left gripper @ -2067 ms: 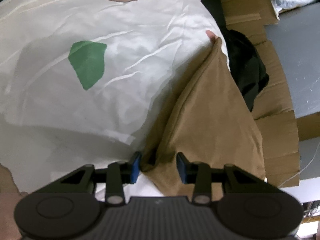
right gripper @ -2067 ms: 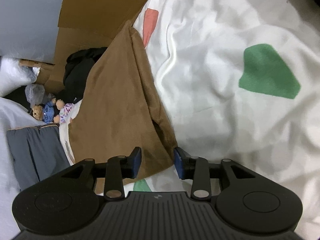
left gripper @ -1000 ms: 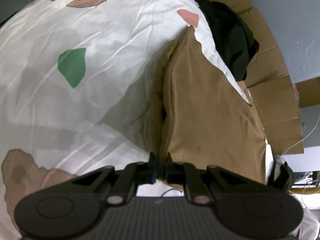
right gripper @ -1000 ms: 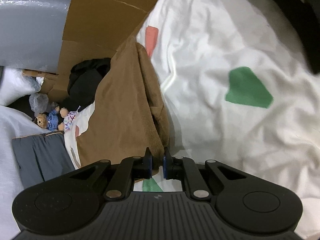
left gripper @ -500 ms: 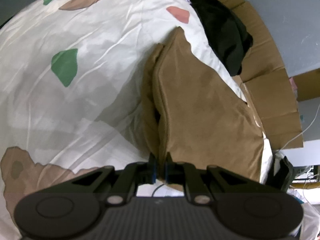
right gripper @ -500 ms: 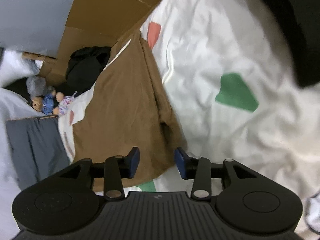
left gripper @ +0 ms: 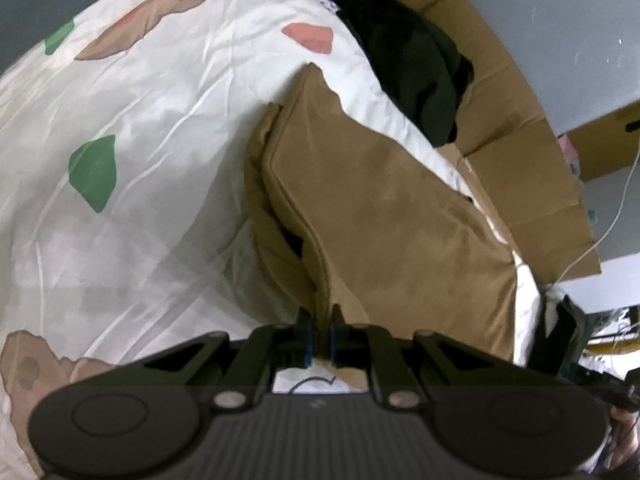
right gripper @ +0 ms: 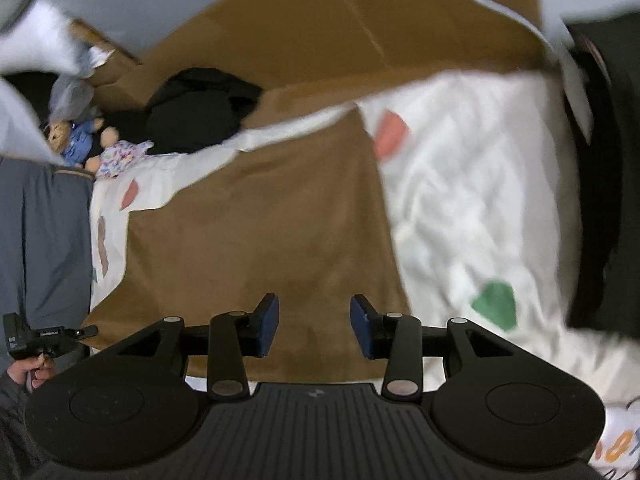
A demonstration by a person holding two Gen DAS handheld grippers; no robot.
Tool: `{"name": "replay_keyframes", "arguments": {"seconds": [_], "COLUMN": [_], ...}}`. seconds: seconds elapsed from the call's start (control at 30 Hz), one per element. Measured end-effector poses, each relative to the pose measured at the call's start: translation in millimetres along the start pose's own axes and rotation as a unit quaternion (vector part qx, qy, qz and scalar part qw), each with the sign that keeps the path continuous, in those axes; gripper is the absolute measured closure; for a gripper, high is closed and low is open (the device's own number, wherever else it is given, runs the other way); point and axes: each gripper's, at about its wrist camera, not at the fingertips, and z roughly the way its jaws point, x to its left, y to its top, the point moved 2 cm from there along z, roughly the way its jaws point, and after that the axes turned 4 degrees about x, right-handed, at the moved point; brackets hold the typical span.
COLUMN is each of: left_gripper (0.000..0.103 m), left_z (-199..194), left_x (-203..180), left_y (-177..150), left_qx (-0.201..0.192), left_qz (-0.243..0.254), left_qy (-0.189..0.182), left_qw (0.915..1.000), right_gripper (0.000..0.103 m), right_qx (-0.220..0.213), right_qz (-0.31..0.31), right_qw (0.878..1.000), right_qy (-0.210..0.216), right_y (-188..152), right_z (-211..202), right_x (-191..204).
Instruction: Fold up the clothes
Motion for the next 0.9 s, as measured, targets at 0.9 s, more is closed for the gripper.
{"name": "replay_keyframes", "arguments": {"seconds": [0.9], "left_gripper": [0.095], "left_z": [-6.4], "left_x": [-26.3], "left_y": [-12.0], "left_qx": [-0.042], "left_qz": [0.053], "left_qy": [-0.046], "left_qw": [0.9967], "right_gripper": [0.058], "right_qx": [-0.047], "right_qz": [-0.293], "right_qw": [0.949], "right_qy": [-0.110], "right_y": [-12.7], "right_z": [83.5], "right_x": [197.3]}}
